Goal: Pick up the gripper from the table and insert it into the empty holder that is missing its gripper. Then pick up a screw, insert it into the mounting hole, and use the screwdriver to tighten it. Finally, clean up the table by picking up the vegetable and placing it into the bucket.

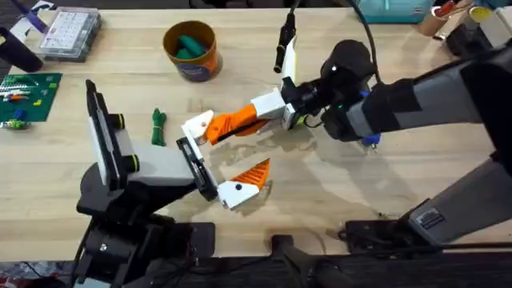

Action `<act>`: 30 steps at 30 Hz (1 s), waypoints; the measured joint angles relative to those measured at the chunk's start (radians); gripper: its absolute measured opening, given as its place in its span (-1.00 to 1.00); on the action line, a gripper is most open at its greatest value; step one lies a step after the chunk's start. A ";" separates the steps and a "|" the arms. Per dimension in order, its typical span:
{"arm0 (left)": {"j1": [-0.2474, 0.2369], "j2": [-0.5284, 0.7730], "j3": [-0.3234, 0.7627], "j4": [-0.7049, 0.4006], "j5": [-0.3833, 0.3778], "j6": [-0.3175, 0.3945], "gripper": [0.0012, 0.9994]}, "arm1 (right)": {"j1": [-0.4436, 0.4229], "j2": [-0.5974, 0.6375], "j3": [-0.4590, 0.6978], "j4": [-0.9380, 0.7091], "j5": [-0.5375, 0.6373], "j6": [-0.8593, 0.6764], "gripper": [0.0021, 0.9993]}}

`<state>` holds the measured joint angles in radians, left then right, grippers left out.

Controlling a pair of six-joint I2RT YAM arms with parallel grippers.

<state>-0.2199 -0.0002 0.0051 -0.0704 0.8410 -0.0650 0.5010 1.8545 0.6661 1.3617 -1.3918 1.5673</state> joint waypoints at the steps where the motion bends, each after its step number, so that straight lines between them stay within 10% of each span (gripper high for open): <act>1: 0.000 0.000 0.000 0.000 -0.001 0.000 0.98 | 0.000 0.000 0.005 -0.002 0.000 0.000 -0.98; 30: 0.007 0.000 0.000 0.002 -0.029 -0.005 0.98 | 0.057 0.084 0.122 -0.039 0.012 0.000 -0.98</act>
<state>-0.2131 -0.0002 0.0051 -0.0682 0.8121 -0.0697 0.5582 1.9380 0.7879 1.3227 -1.3801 1.5677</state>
